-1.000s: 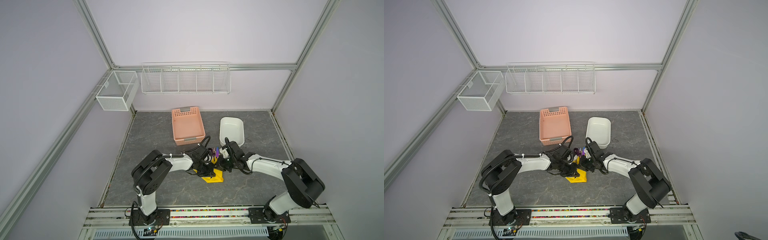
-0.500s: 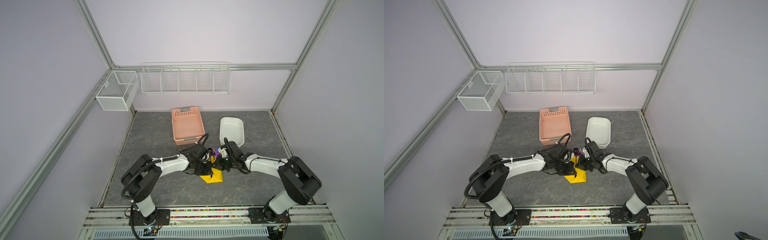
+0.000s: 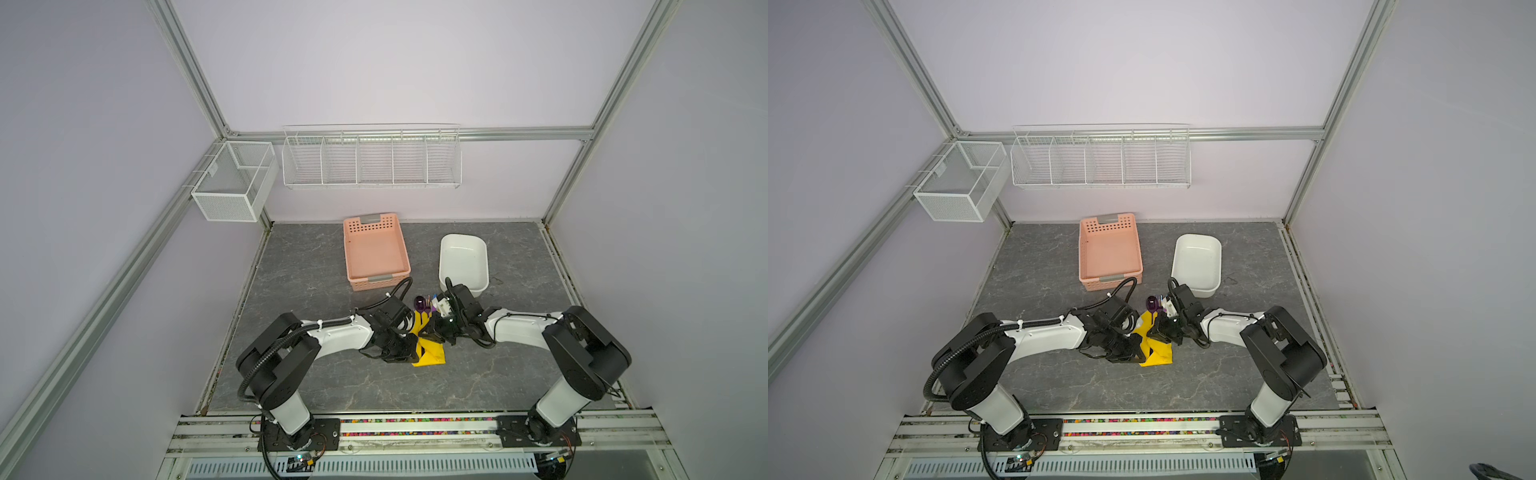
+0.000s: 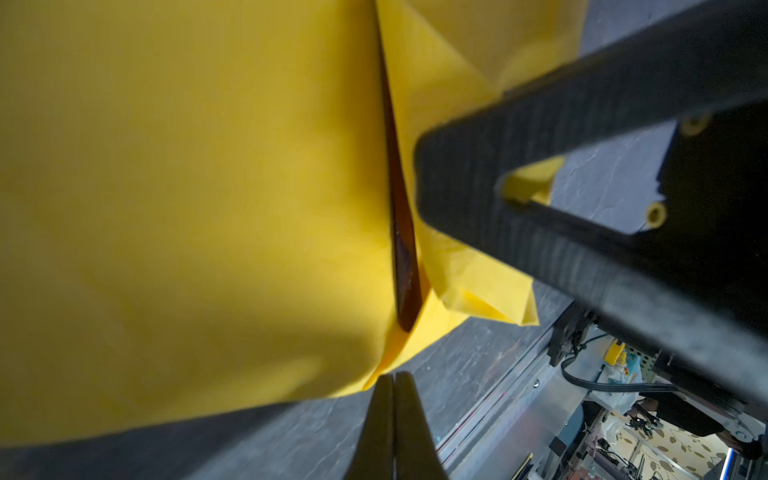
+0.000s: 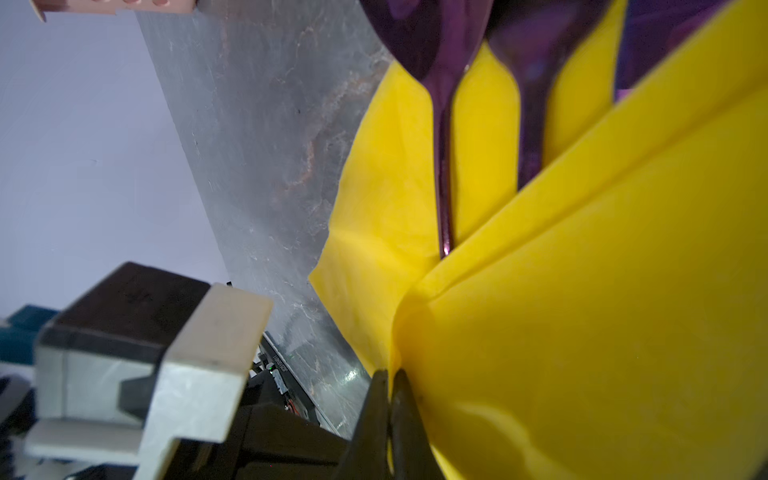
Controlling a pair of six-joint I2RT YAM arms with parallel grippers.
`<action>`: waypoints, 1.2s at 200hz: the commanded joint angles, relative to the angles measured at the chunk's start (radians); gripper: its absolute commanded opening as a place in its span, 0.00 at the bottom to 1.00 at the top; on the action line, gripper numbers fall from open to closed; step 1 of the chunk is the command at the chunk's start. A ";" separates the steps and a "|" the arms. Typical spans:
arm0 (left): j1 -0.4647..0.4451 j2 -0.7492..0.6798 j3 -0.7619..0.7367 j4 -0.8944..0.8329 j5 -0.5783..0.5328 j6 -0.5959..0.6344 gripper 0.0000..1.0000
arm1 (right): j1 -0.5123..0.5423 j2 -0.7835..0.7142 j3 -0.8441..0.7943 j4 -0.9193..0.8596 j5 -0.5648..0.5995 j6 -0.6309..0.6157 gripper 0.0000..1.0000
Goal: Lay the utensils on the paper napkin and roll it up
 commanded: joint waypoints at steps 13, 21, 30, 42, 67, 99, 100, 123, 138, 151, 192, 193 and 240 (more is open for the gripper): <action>-0.004 0.036 -0.006 0.030 0.016 -0.002 0.01 | 0.008 0.035 -0.019 0.065 -0.047 0.027 0.07; -0.004 0.040 -0.006 0.030 0.015 -0.001 0.01 | 0.008 0.044 -0.019 0.075 -0.055 0.031 0.07; -0.004 0.041 -0.008 0.030 0.012 -0.002 0.00 | 0.010 0.051 -0.021 0.085 -0.060 0.034 0.07; -0.004 0.044 -0.010 0.030 0.009 -0.002 0.00 | 0.009 0.061 -0.023 0.102 -0.066 0.041 0.07; -0.004 0.049 -0.010 0.028 0.006 -0.001 0.00 | 0.011 0.078 -0.029 0.133 -0.076 0.052 0.07; -0.004 0.050 -0.010 0.026 0.003 -0.001 0.00 | 0.012 0.092 -0.036 0.157 -0.075 0.059 0.07; -0.003 0.050 -0.010 0.027 0.004 0.000 0.00 | 0.011 0.092 -0.036 0.157 -0.075 0.059 0.07; -0.003 0.052 -0.008 0.026 0.003 0.000 0.00 | 0.012 0.105 -0.037 0.171 -0.076 0.062 0.07; -0.004 0.052 -0.010 0.026 0.001 -0.001 0.00 | 0.012 0.115 -0.042 0.191 -0.082 0.067 0.07; -0.004 0.052 -0.012 0.026 0.000 -0.003 0.00 | 0.012 0.123 -0.044 0.205 -0.089 0.072 0.07; -0.004 0.052 -0.012 0.027 -0.001 -0.003 0.00 | 0.016 0.151 -0.042 0.206 -0.088 0.070 0.09; -0.004 0.052 -0.012 0.028 -0.001 -0.004 0.00 | 0.015 0.152 -0.042 0.206 -0.088 0.071 0.09; -0.003 0.023 -0.014 0.009 -0.026 -0.003 0.00 | 0.019 0.147 -0.040 0.175 -0.076 0.062 0.20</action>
